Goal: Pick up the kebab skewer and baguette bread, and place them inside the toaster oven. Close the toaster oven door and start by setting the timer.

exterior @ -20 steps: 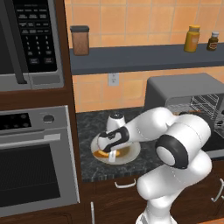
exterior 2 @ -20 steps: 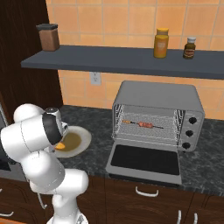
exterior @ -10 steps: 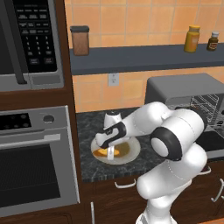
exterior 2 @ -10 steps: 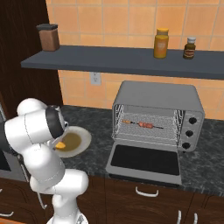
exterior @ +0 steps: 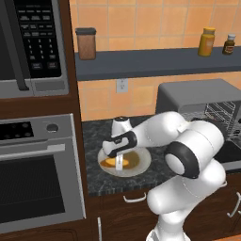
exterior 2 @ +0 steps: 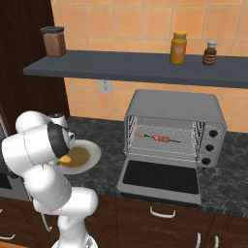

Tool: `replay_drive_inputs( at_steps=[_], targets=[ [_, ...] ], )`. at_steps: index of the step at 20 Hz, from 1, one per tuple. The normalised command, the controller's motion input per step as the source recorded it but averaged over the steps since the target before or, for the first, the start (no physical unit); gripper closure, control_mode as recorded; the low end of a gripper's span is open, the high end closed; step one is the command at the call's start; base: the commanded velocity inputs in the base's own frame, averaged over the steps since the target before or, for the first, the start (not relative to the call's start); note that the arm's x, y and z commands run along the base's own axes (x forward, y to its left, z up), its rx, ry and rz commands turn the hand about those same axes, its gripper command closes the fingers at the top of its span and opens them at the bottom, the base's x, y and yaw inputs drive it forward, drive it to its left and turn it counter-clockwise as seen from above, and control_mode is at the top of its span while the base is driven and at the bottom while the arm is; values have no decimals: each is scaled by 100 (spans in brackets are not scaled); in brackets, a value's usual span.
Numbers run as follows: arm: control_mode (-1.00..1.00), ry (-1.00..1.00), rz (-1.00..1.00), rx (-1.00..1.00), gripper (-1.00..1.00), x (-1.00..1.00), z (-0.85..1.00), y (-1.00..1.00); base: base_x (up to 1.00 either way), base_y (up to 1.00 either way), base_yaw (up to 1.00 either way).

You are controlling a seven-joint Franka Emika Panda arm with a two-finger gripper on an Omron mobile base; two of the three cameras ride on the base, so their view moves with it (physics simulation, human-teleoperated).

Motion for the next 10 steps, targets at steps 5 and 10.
replay_drive_inputs(
  at_steps=[5, 10],
  targets=[
    [-100, 0, 0, 0, 100, -1, 6, 0, 0, 0, 0],
    [-100, 0, 0, 0, 100, -5, 16, 0, 0, 0, 0]
  ],
)
